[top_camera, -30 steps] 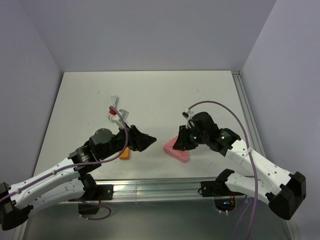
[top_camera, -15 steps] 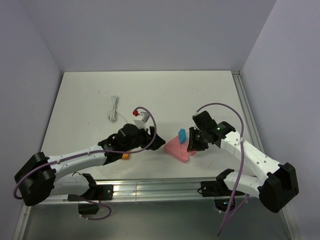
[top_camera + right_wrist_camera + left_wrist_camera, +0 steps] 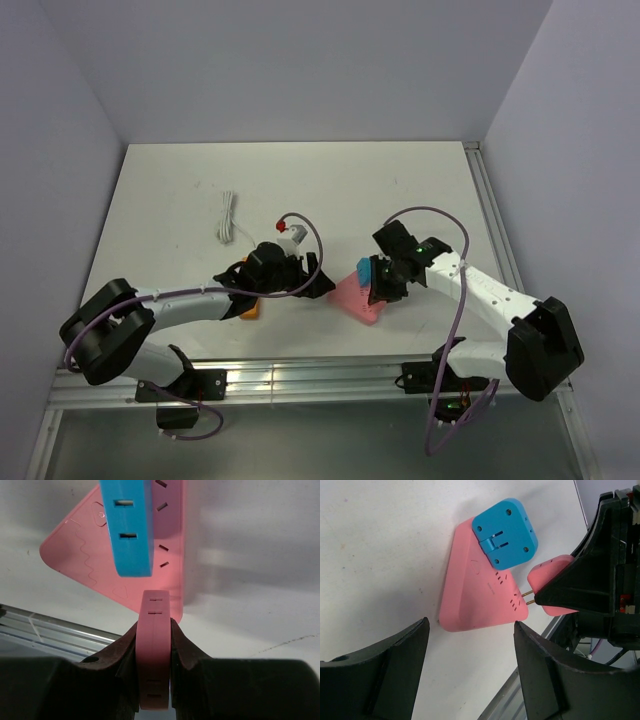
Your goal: Insert the plug
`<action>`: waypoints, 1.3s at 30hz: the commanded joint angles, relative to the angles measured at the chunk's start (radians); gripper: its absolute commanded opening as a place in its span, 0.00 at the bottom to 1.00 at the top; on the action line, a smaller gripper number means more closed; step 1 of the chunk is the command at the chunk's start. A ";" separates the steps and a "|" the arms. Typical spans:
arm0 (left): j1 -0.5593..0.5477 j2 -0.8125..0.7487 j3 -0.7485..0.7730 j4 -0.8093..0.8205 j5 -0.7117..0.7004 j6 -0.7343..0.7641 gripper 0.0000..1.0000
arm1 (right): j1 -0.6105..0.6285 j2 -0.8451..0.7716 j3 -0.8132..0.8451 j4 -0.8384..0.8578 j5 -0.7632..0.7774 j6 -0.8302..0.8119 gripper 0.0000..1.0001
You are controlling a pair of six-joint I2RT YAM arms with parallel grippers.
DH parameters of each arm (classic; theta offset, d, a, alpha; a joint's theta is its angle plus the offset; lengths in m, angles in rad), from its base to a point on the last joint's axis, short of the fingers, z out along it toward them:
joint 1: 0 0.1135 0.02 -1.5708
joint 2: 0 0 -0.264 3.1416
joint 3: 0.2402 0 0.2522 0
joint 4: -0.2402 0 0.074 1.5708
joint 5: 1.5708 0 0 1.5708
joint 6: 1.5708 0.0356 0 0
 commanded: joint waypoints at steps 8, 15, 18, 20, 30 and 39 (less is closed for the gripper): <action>0.022 0.054 -0.017 0.112 0.086 -0.046 0.72 | 0.022 0.002 0.009 0.054 0.015 0.039 0.00; 0.028 0.092 -0.013 0.130 0.109 -0.068 0.71 | 0.058 0.019 0.020 0.046 0.054 0.067 0.00; 0.028 0.105 -0.011 0.133 0.114 -0.075 0.70 | 0.078 0.026 0.025 0.042 0.063 0.077 0.00; 0.030 0.111 -0.010 0.135 0.112 -0.078 0.69 | 0.087 0.031 0.025 0.037 0.084 0.085 0.00; 0.030 0.135 -0.008 0.155 0.123 -0.088 0.64 | 0.109 0.043 0.028 0.019 0.131 0.099 0.00; 0.030 0.137 -0.007 0.158 0.126 -0.091 0.62 | 0.127 0.069 0.029 0.031 0.132 0.105 0.00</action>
